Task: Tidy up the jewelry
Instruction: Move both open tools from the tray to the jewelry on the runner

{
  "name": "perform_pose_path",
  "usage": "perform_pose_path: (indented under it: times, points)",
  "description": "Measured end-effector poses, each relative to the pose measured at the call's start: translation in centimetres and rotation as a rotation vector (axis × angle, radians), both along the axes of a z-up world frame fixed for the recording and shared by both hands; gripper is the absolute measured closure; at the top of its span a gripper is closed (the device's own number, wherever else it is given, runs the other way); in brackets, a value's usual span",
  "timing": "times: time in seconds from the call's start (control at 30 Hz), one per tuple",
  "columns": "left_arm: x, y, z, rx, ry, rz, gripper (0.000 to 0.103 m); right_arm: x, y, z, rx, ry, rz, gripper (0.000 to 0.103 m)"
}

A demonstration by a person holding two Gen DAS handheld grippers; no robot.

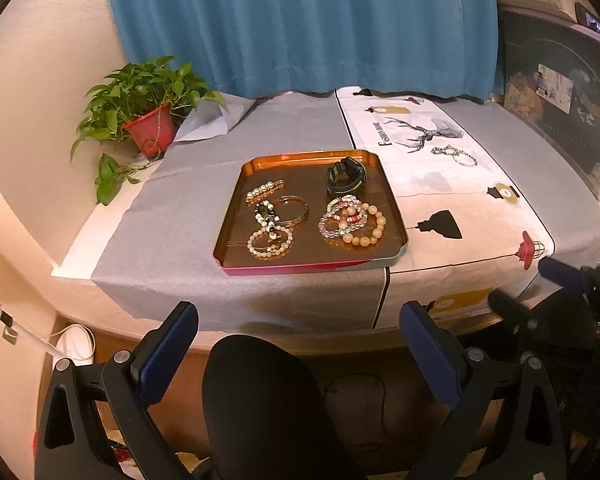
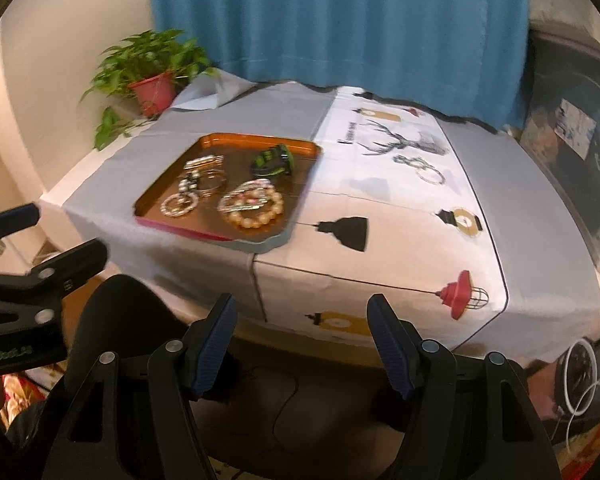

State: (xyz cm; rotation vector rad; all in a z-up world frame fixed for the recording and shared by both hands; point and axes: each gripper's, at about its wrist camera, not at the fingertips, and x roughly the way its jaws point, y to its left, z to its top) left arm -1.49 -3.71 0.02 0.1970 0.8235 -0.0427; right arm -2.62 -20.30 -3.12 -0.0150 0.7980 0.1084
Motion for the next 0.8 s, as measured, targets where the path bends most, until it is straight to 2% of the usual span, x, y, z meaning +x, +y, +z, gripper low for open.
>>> perform_pose_path:
  times: [0.37, 0.53, 0.8]
  points:
    - [5.0, -2.3, -2.0, 0.024, 0.072, -0.006, 0.003, 6.8, -9.5, -3.1, 0.053, 0.049, -0.230, 0.035]
    - [8.1, -4.7, -3.0, 0.048, 0.107, -0.032, 0.003, 13.4, -15.3, -4.0, 0.058, 0.045, -0.323, 0.035]
    - [14.2, -9.2, -3.7, 0.073, 0.131, -0.089, 0.003, 25.1, -20.4, -6.3, 0.064, 0.071, -0.372, 0.035]
